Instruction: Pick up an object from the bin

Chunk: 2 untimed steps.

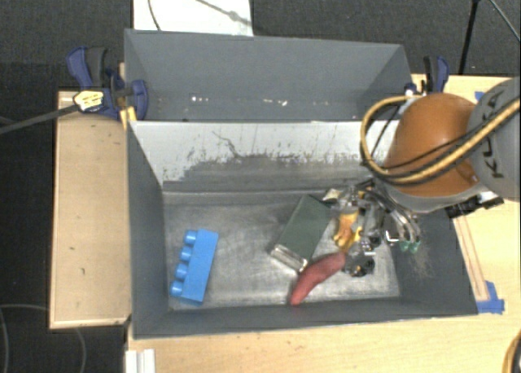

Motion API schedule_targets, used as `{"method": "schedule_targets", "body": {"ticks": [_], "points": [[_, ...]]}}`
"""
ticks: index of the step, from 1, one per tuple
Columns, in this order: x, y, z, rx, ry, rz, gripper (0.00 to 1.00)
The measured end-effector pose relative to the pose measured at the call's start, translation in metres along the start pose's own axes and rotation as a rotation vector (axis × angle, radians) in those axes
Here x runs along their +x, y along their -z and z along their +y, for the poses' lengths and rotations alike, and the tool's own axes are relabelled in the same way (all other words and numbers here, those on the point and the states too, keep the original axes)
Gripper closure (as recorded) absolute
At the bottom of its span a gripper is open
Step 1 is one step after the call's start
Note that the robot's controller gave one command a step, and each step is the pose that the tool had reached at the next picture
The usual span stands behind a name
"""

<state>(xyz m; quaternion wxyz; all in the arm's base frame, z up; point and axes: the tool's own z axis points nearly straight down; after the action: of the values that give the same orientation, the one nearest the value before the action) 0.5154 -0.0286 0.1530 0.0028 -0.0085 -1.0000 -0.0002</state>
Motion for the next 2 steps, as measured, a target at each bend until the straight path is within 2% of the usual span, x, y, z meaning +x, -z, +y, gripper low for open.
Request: {"method": "schedule_targets", "body": {"ticks": [1, 2], "points": [[-0.002, 0.004, 0.000, 0.000, 0.001, -0.008, 0.00], [0.002, -0.033, 0.027, 0.002, 0.299, -0.012, 0.00]]}}
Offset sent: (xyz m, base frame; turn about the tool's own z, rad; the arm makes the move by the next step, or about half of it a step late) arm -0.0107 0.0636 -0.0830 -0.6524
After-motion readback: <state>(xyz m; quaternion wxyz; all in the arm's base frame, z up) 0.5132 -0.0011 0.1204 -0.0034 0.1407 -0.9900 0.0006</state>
